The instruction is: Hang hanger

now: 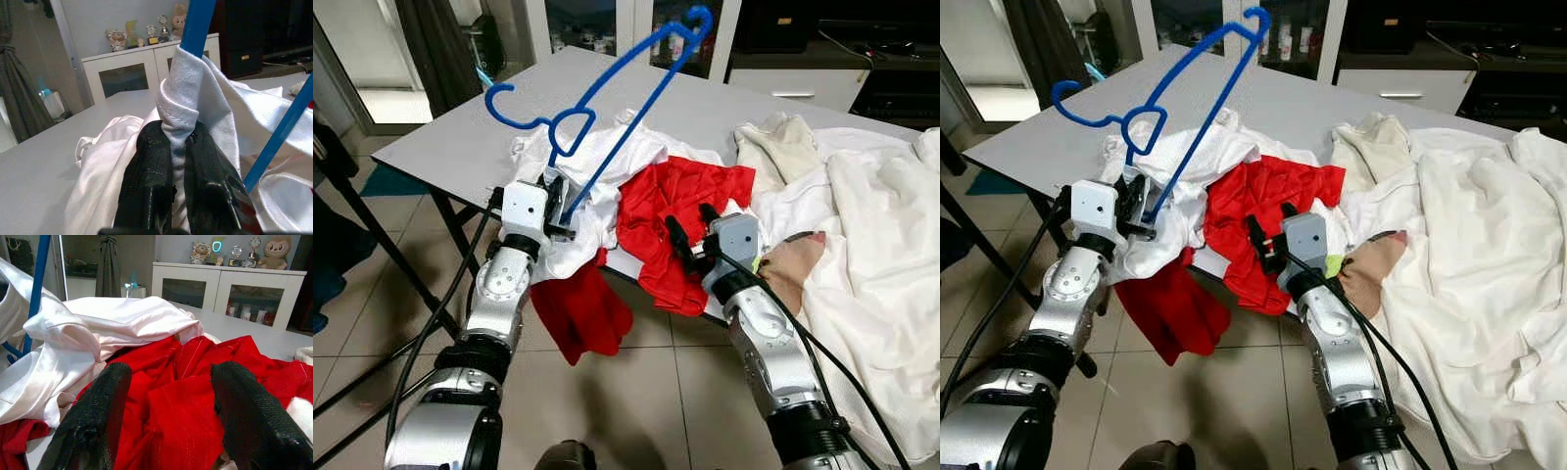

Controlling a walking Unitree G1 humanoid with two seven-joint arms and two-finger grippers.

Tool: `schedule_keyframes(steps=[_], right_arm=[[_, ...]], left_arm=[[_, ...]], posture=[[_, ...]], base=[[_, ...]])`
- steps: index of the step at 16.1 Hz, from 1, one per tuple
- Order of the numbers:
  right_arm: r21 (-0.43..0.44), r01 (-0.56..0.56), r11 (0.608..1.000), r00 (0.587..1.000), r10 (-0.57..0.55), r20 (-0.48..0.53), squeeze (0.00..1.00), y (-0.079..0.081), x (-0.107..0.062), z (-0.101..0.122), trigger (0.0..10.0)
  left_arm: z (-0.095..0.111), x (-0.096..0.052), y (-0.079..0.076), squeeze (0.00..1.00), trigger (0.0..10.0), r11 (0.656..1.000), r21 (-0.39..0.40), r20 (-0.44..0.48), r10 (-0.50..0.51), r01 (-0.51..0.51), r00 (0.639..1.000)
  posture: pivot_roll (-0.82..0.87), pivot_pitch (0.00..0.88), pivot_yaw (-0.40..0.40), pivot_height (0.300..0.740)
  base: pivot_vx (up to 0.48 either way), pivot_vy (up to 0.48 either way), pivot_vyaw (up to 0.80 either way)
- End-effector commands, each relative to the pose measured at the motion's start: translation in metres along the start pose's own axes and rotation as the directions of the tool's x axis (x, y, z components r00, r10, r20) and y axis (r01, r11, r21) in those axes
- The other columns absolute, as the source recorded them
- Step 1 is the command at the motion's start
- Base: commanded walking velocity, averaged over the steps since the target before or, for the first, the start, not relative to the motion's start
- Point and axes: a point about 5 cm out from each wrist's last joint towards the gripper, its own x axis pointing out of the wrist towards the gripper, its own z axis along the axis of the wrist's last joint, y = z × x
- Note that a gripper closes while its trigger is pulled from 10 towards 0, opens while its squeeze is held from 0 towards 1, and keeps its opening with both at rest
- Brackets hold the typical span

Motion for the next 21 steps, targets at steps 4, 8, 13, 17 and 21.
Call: schedule_keyframes(steps=[4, 8, 13, 17, 21], right_arm=[[-0.007, 0.013, 1.0, 0.999, -0.013, 0.03, 0.0, -0.002, -0.001, 0.004, 10.0], [0.009, -0.028, 1.0, 0.999, 0.028, 0.024, 0.0, 0.006, 0.003, 0.002, 10.0], [0.018, -0.048, 0.999, 0.999, 0.048, 0.022, 0.0, 0.011, 0.008, 0.002, 10.0], [0.033, -0.044, 0.998, 0.999, 0.044, 0.02, 0.0, 0.01, 0.009, 0.002, 10.0], [0.094, -0.121, 0.988, 0.993, 0.12, 0.016, 0.0, 0.021, 0.015, 0.006, 10.0]], left_arm=[[0.008, 0.004, 0.0, 0.0, 10.0, 1.0, 0.012, 0.026, 0.002, -0.002, 1.0], [0.01, 0.006, 0.002, 0.0, 10.0, 1.0, 0.017, 0.032, 0.004, -0.005, 0.999], [0.011, 0.007, 0.002, 0.0, 10.0, 1.0, 0.019, 0.037, 0.004, -0.005, 0.999], [0.013, 0.008, 0.001, 0.0, 10.0, 1.0, 0.017, 0.042, 0.01, -0.011, 0.999], [0.024, 0.017, 0.005, 0.0, 10.0, 0.999, 0.022, 0.077, 0.024, -0.026, 0.997]], posture=[[0.12, 0.0, 0.053, 0.74], [0.12, 0.0, 0.058, 0.74], [0.13, 0.0, 0.053, 0.74], [0.13, 0.0, 0.049, 0.74], [0.13, 0.0, 0.046, 0.74]], base=[[0.0, 0.0, 0.0], [0.0, 0.0, 0.0], [0.0, 0.0, 0.0], [0.0, 0.0, 0.0], [0.0, 0.0, 0.0]])
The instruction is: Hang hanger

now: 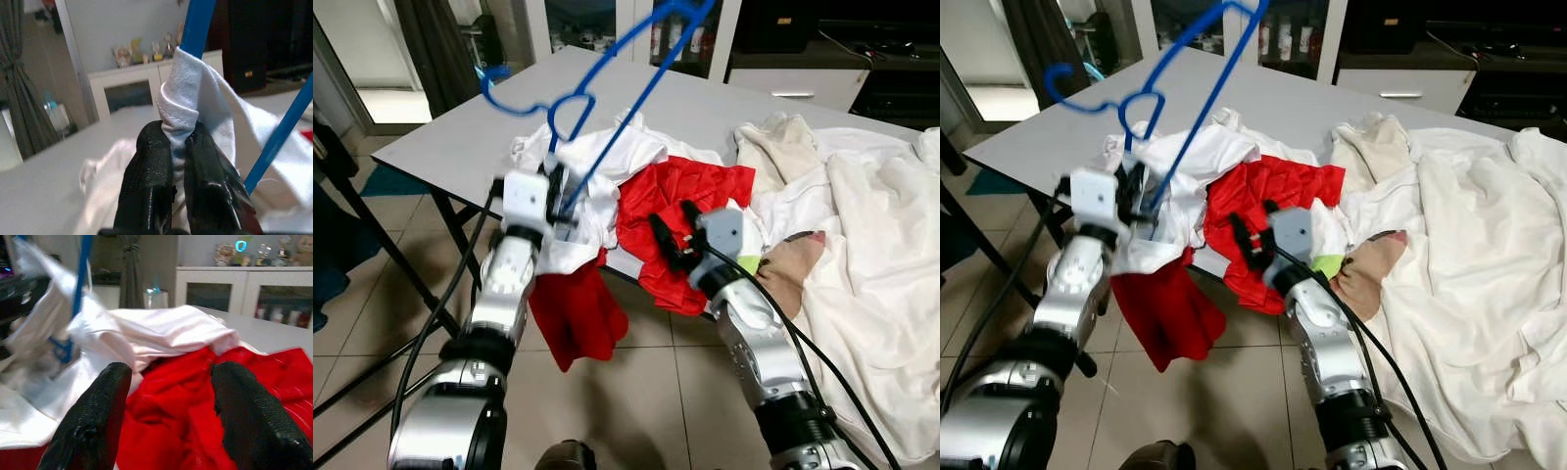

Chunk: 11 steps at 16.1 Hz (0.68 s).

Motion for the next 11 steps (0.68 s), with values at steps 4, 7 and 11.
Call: schedule_keyframes(steps=[4, 7, 11], right_arm=[[0.034, -0.048, 0.998, 0.999, 0.049, -0.012, 0.0, 0.005, 0.007, 0.003, 10.0], [0.056, -0.168, 0.984, 0.985, 0.17, -0.04, 0.0, 0.018, 0.013, 0.003, 10.0], [0.064, -0.28, 0.958, 0.953, 0.286, -0.104, 0.0, 0.035, 0.021, -0.003, 10.0]], left_arm=[[0.009, 0.009, 0.004, 0.0, 10.0, 1.0, 0.016, 0.022, 0.008, -0.008, 1.0], [0.007, 0.007, 0.001, 0.0, 10.0, 1.0, 0.007, 0.017, 0.005, -0.005, 1.0], [0.006, 0.004, -0.004, 0.0, 10.0, 1.0, -0.015, 0.023, 0.002, -0.002, 1.0]], posture=[[0.13, 0.0, 0.043, 0.74], [0.13, 0.0, 0.039, 0.74], [0.14, 0.0, 0.032, 0.74]], base=[[0.0, 0.0, 0.0], [0.0, 0.0, 0.0], [0.0, 0.0, 0.0]])
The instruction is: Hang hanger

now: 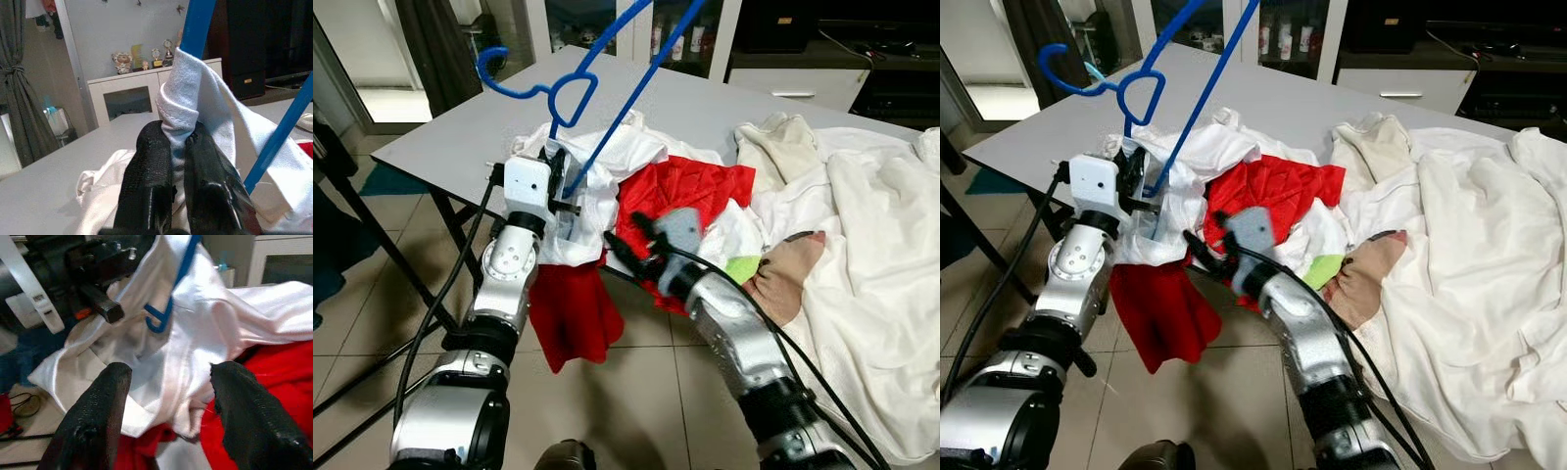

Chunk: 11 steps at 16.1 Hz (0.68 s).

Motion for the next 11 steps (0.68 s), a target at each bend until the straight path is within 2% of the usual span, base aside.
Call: schedule_keyframes(steps=[1, 5, 11], right_arm=[[-0.002, -0.028, 1.0, 1.0, 0.028, -0.014, 0.0, 0.003, 0.006, 0.002, 10.0], [0.022, -0.062, 0.998, 0.997, 0.063, -0.037, 0.0, 0.01, 0.019, 0.003, 10.0], [-0.018, -0.04, 0.999, 0.995, 0.039, -0.093, 0.0, 0.017, 0.041, -0.001, 10.0]], left_arm=[[0.004, 0.001, -0.002, 0.0, 10.0, 1.0, -0.014, 0.014, -0.002, 0.003, 1.0], [0.006, 0.001, -0.004, 0.0, 10.0, 0.999, -0.05, 0.023, -0.001, 0.003, 1.0], [0.018, 0.002, 0.001, 0.0, 10.0, 0.997, -0.076, 0.061, 0.004, 0.001, 0.998]], posture=[[0.14, 0.0, 0.032, 0.74], [0.16, 0.0, 0.025, 0.74], [0.17, 0.0, 0.032, 0.74]], base=[[0.0, 0.0, 0.0], [0.0, 0.0, 0.0], [0.0, 0.0, 0.0]])
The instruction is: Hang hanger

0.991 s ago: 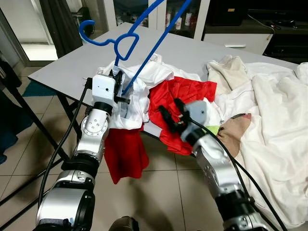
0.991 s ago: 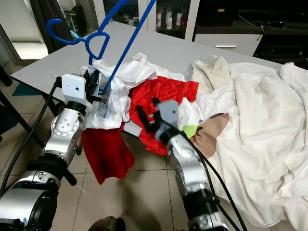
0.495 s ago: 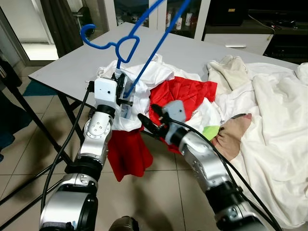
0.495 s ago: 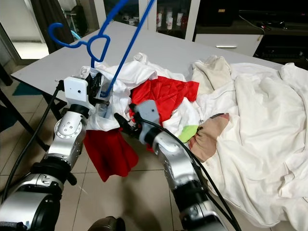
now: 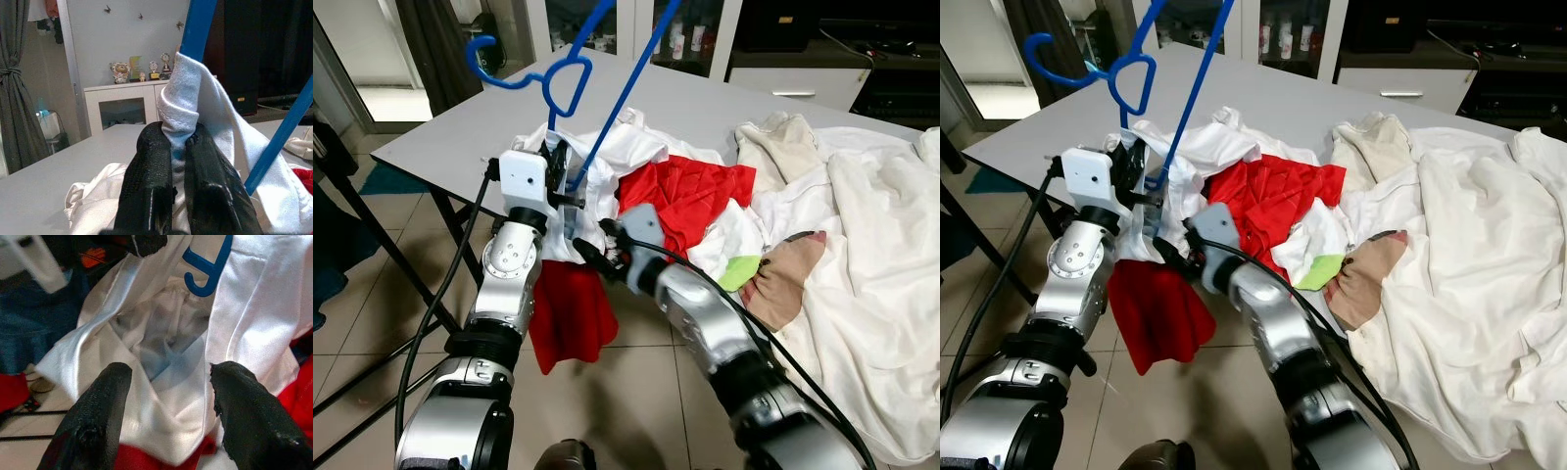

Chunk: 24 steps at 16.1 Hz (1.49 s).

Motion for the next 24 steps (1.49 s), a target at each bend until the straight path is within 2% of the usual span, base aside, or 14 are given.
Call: schedule_keyframes(steps=[1, 3, 7, 11, 17, 18, 19, 24], right_arm=[[-0.018, 0.03, 0.999, 0.999, -0.03, 0.019, 0.0, -0.002, 0.004, 0.006, 10.0], [0.009, 0.114, 0.993, 0.993, -0.114, 0.027, 0.0, -0.01, 0.01, 0.011, 10.0], [0.083, 0.186, 0.979, 0.978, -0.192, 0.079, 0.0, -0.02, 0.013, 0.022, 10.0], [0.153, 0.081, 0.985, 0.986, -0.102, 0.133, 0.0, -0.009, 0.019, 0.029, 10.0], [0.227, -0.033, 0.973, 0.99, 0.0, 0.142, 0.0, 0.004, 0.023, 0.026, 10.0], [0.246, -0.068, 0.967, 0.989, 0.032, 0.146, 0.0, 0.007, 0.023, 0.025, 7.0], [0.252, -0.086, 0.964, 0.988, 0.049, 0.149, 0.0, 0.009, 0.023, 0.025, 0.0], [0.275, -0.104, 0.956, 0.982, 0.055, 0.179, 0.0, 0.009, 0.021, 0.026, 0.0]], left_arm=[[0.003, 0.0, 0.002, 0.0, 10.0, 1.0, -0.004, 0.012, -0.002, 0.002, 1.0], [0.004, -0.001, -0.003, 0.0, 10.0, 1.0, -0.023, 0.01, -0.01, 0.011, 1.0], [0.001, -0.007, -0.019, 0.0, 10.0, 0.998, -0.05, -0.003, -0.049, 0.049, 0.999], [0.002, -0.007, -0.022, 0.0, 10.0, 0.996, -0.06, -0.006, -0.059, 0.059, 0.998], [0.007, -0.006, -0.022, 0.0, 10.0, 0.996, -0.06, 0.002, -0.061, 0.061, 0.998], [0.009, -0.005, -0.021, 0.0, 10.0, 0.997, -0.058, 0.008, -0.059, 0.059, 0.998], [0.011, -0.004, -0.018, 0.0, 10.0, 0.997, -0.052, 0.017, -0.056, 0.057, 0.998], [0.017, 0.002, -0.005, 0.0, 10.0, 0.999, -0.028, 0.028, -0.039, 0.04, 0.999]], posture=[[0.17, 0.0, 0.032, 0.74], [0.17, 0.0, 0.034, 0.74], [0.17, 0.001, 0.035, 0.74], [0.17, 0.001, 0.035, 0.74], [0.18, 0.001, 0.038, 0.74], [0.18, 0.002, 0.039, 0.74], [0.18, 0.002, 0.039, 0.74], [0.18, 0.0, 0.042, 0.74]], base=[[0.0, 0.0, 0.0], [0.0, 0.0, 0.0], [0.0, 0.0, 0.0], [0.0, 0.0, 0.0], [0.0, 0.0, 0.0], [0.0, 0.0, 0.0], [0.0, 0.0, 0.0], [0.0, 0.0, 0.0]])
